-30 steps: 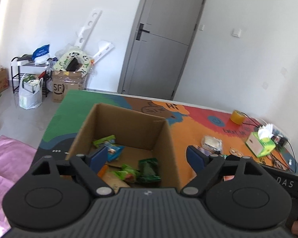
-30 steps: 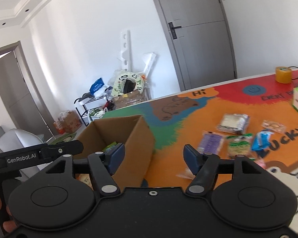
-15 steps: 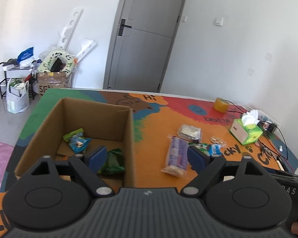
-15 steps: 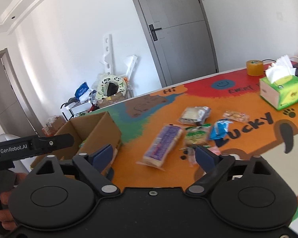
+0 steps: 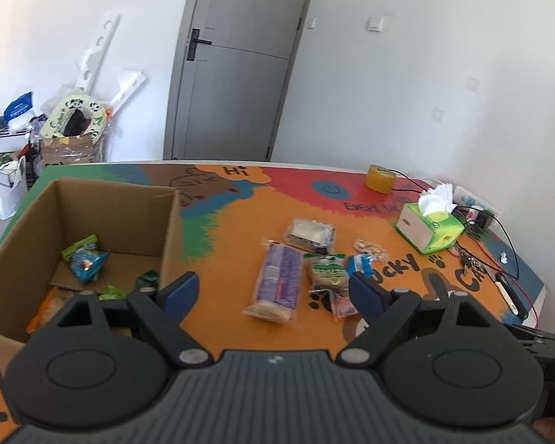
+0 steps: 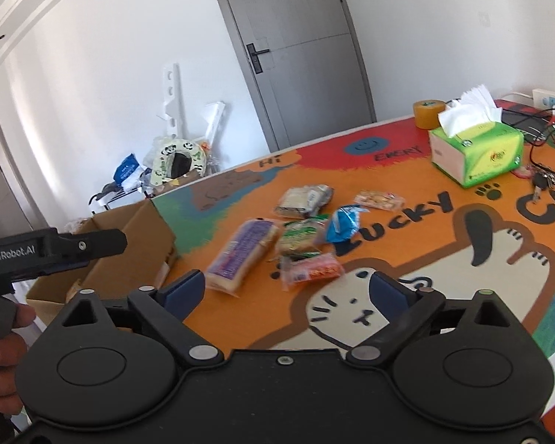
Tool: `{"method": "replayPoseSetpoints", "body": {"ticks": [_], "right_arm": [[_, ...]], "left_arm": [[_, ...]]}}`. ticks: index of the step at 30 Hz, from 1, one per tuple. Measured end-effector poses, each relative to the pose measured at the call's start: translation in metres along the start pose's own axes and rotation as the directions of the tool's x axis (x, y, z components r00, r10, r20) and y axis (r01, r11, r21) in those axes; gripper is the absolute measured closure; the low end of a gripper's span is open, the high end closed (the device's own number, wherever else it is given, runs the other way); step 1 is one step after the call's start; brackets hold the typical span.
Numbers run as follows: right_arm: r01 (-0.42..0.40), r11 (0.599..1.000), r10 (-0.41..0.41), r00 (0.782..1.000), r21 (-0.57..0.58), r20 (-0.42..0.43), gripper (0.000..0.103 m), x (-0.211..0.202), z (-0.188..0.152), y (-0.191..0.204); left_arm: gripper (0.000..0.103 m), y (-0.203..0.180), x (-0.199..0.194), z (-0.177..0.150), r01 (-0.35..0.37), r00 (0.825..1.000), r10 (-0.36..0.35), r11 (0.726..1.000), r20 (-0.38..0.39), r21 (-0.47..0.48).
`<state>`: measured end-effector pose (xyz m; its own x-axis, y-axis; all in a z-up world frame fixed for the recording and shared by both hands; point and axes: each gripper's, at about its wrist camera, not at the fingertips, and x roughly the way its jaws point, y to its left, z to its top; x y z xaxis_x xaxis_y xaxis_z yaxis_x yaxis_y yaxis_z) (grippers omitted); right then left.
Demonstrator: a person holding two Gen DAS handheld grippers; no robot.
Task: Organize snacks
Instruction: 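Move both tools back toward the snacks on the mat, then grasp the purple-wrapped bread bar with the left tool while the right tool grasps the red candy bag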
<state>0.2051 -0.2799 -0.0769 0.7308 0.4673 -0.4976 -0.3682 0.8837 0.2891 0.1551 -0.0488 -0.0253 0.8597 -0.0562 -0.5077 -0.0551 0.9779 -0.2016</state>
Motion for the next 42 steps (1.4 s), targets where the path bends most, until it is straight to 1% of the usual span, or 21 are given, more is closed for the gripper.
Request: {"method": "replayPoseSetpoints", "body": {"ticks": [4,6,10,14,19,21,27,35,37,39,42], "right_arm": [[0.006,1.0,-0.006,1.0,0.019,-0.004,0.016,0.004,-0.002,-0.008],[0.005,1.0,-0.005,1.0,0.025,-0.006,0.02,0.007,-0.002,-0.012],[0.006,0.999,-0.006,1.0,0.04,-0.012,0.023,0.016,-0.001,-0.019],[-0.001,0.999,0.002,1.0,0.044,-0.018,0.027,0.027,0.001,-0.023],[-0.006,0.998,0.008,1.0,0.067,-0.027,0.031,0.044,0.005,-0.029],[-0.01,0.997,0.013,0.999,0.076,-0.034,0.035,0.052,0.006,-0.031],[-0.019,0.996,0.023,0.998,0.087,-0.055,0.035,0.077,0.01,-0.036],[-0.038,0.995,0.044,0.997,0.095,-0.062,0.036,0.103,0.017,-0.043],[-0.045,0.994,0.051,0.996,0.096,-0.067,0.039,0.109,0.018,-0.043],[-0.059,0.994,0.066,0.995,0.094,-0.071,0.047,0.114,0.02,-0.042],[-0.079,0.993,0.086,0.994,0.088,-0.073,0.053,0.12,0.021,-0.039]], "left_arm": [[0.017,-0.01,0.011,-0.002,0.017,1.0,-0.016,1.0,-0.014,0.024],[0.018,-0.013,0.017,-0.003,0.021,0.999,-0.021,0.999,-0.026,0.03],[0.02,-0.02,0.031,-0.004,0.026,0.999,-0.024,0.999,-0.038,0.041],[0.026,-0.022,0.048,-0.006,0.017,0.998,-0.014,0.999,-0.057,0.043],[0.029,-0.022,0.07,-0.007,-0.009,0.997,0.012,0.999,-0.079,0.04],[0.031,-0.022,0.077,-0.008,-0.019,0.996,0.022,0.999,-0.086,0.038],[0.035,-0.02,0.1,-0.011,-0.042,0.993,0.045,0.999,-0.11,0.028],[0.036,-0.012,0.124,-0.014,-0.077,0.988,0.077,0.997,-0.131,0.009],[0.036,-0.01,0.13,-0.015,-0.084,0.987,0.084,0.996,-0.138,0.006],[0.036,-0.008,0.134,-0.016,-0.089,0.986,0.088,0.996,-0.143,0.0],[0.036,-0.007,0.14,-0.016,-0.093,0.986,0.091,0.996,-0.14,-0.004]]}}
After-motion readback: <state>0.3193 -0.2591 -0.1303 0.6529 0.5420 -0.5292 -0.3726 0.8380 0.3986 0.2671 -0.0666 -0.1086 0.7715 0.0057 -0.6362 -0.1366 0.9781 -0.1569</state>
